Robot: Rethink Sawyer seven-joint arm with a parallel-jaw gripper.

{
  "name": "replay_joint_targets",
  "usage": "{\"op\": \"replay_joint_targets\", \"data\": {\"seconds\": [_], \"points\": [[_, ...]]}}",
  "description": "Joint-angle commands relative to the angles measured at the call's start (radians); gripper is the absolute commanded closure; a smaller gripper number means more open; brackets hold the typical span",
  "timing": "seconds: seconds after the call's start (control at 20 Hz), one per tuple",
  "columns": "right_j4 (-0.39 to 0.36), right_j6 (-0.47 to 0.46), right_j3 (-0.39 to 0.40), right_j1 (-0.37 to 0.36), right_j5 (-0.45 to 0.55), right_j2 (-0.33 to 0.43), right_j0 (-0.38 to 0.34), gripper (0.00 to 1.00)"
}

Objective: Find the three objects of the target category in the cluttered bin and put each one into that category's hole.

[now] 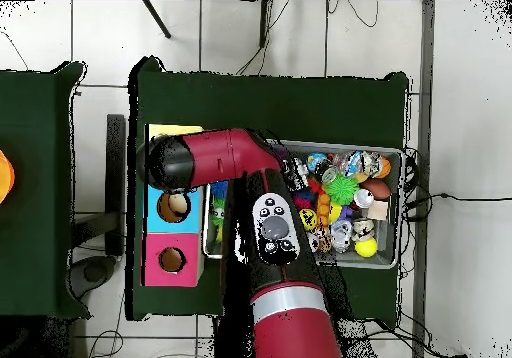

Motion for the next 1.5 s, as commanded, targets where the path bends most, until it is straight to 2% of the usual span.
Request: {"op": "replay_joint_targets", "data": {"seconds": [0.05, 0.2, 0.6, 0.8, 0.95, 1.5], "points": [[-0.021, 0.130, 0.108, 0.035, -0.091, -0.015, 0.044, 1.00], [-0.016, 0.165, 0.060, 0.076, -0.097, -0.041, 0.084, 1.00], [0.023, 0.158, -0.075, 0.165, -0.060, -0.063, 0.121, 1.00], [0.037, 0.163, -0.110, 0.187, -0.050, -0.076, 0.140, 1.00], [0.036, 0.142, -0.135, 0.215, -0.060, -0.081, 0.137, 1.00], [-0.020, 0.066, -0.230, 0.377, -0.195, -0.074, 0.088, 1.00]]}}
